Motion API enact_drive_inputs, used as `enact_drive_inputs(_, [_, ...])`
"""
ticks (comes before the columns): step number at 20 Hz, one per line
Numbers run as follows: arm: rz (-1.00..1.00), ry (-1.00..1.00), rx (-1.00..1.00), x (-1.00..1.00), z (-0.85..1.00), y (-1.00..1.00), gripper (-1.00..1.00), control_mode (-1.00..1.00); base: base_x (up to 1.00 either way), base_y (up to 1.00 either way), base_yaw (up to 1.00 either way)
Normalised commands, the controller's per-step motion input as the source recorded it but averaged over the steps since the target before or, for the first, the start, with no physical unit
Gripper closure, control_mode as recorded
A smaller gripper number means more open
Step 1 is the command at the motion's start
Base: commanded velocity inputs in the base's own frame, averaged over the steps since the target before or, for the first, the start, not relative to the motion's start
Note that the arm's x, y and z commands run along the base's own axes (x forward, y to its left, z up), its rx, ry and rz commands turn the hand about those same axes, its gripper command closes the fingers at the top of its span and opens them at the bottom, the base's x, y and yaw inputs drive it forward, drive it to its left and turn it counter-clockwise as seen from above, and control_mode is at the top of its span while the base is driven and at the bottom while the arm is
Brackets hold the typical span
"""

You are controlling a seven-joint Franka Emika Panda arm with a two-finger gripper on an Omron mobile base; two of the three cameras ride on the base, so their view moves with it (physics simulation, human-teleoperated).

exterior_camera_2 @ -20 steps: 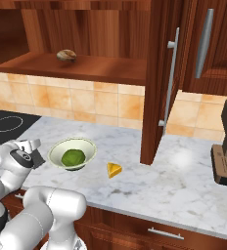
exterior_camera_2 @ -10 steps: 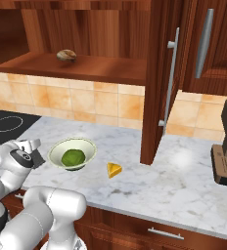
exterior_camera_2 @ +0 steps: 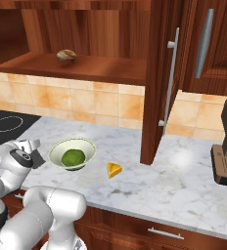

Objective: Pick the cheese from the fridge and the cheese grater from the cabinet and place them next to the salad bowl.

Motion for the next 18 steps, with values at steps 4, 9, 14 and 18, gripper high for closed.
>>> enact_drive_inputs(4, [0.01, 0.0, 0.0, 0.0, -0.25, -0.06, -1.0, -1.0, 0.0, 0.0, 0.0])
enact_drive_inputs(9, [0.03, 0.0, 0.0, 0.0, -0.21, -0.03, -1.0, -1.0, 0.0, 0.0, 0.0])
enact_drive_inputs(14, [0.0, 0.0, 0.0, 0.0, -0.06, -0.01, -1.0, -1.0, 0.0, 0.0, 0.0])
enact_drive_inputs(18, [0.05, 0.0, -0.01, -0.18, -0.47, -0.17, -1.0, -1.0, 0.0, 0.0, 0.0])
